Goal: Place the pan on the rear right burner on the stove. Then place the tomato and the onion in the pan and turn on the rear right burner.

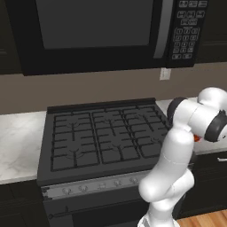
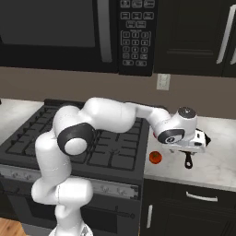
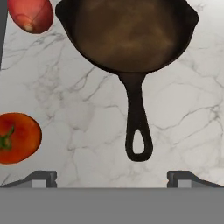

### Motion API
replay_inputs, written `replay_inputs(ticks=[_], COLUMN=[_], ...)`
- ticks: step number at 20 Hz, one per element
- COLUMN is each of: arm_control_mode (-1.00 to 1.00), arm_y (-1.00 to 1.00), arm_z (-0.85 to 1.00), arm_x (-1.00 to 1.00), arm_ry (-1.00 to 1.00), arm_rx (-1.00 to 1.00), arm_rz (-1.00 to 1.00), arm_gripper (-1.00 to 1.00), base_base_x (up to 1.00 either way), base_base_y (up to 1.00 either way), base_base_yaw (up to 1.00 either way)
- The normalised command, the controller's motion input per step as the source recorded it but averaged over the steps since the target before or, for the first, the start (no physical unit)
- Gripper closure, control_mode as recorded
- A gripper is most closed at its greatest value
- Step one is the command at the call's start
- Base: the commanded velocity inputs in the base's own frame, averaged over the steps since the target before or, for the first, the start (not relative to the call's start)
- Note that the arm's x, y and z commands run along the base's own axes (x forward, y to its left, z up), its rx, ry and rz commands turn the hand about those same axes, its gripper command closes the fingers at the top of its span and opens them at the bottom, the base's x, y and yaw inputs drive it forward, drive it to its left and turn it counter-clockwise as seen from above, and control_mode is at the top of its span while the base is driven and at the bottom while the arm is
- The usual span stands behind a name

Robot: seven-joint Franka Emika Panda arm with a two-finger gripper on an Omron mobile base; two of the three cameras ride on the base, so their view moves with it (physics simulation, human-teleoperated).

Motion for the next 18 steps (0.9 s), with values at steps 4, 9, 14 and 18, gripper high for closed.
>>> replay_inputs(ticks=[4, 9, 14, 18], arm_control_mode=[-1.00, -1.00, -1.00, -1.00], arm_y=[-0.07, -0.04, -0.01, 0.00], arm_z=[-0.23, -0.21, -0.18, -0.16], arm_x=[0.06, 0.08, 0.18, 0.22], arm_ry=[0.00, 0.00, 0.01, 0.02], arm_rx=[0.00, 0.00, 0.00, 0.00], arm_rz=[0.00, 0.00, 0.00, 0.00], arm_gripper=[-1.00, -1.00, -1.00, -1.00], base_base_x=[0.00, 0.00, 0.00, 0.00], base_base_y=[0.00, 0.00, 0.00, 0.00], base_base_yaw=[0.00, 0.00, 0.00, 0.00])
